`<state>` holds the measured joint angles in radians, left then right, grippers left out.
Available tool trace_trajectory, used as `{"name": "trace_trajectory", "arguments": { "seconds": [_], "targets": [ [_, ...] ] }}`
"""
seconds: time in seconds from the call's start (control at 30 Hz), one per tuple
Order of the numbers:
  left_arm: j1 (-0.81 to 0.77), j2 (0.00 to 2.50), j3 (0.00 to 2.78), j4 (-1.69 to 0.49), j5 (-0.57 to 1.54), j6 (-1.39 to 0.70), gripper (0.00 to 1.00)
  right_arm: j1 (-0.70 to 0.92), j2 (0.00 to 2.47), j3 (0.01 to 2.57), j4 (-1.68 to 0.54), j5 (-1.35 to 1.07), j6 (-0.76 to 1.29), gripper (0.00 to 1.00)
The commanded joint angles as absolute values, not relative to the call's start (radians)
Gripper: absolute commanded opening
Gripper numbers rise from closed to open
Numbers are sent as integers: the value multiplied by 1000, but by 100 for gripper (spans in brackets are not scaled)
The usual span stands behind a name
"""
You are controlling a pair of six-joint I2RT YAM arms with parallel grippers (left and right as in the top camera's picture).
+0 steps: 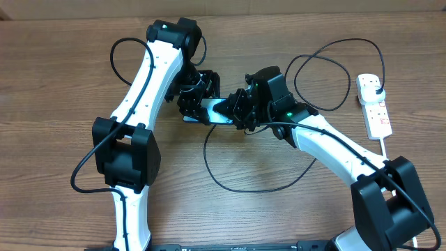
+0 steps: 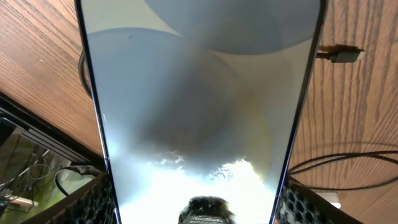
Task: Plug charger to phone and switch on socket
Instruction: 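Grasp the phone's right edge with the right gripper, then open the left gripper and release the phone to the right gripper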
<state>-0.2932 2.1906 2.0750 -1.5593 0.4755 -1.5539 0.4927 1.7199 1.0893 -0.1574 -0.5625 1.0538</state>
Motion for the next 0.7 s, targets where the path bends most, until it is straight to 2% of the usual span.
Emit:
{"name": "trace_trajectory", "arguments": {
  "seconds": [0.0, 0.2, 0.37, 0.4, 0.67],
  "targets": [
    [-297, 2188, 2103, -1565, 499, -1572, 65, 497, 1725, 1081, -158, -551, 1052, 9],
    [-297, 2188, 2103, -1565, 499, -1571, 70, 495, 1725, 1082, -154, -551, 1074, 6],
    [-297, 2188, 2103, -1565, 498, -1571, 97, 480, 1724, 1082, -150, -570, 1074, 4],
    [-297, 2188, 2103, -1565, 498, -1571, 100, 474, 1724, 1082, -150, -575, 1074, 4],
    [-296, 2188, 2103, -1560, 499, -1520, 99, 410, 1718, 1082, -175, -630, 1035, 4]
  ]
}}
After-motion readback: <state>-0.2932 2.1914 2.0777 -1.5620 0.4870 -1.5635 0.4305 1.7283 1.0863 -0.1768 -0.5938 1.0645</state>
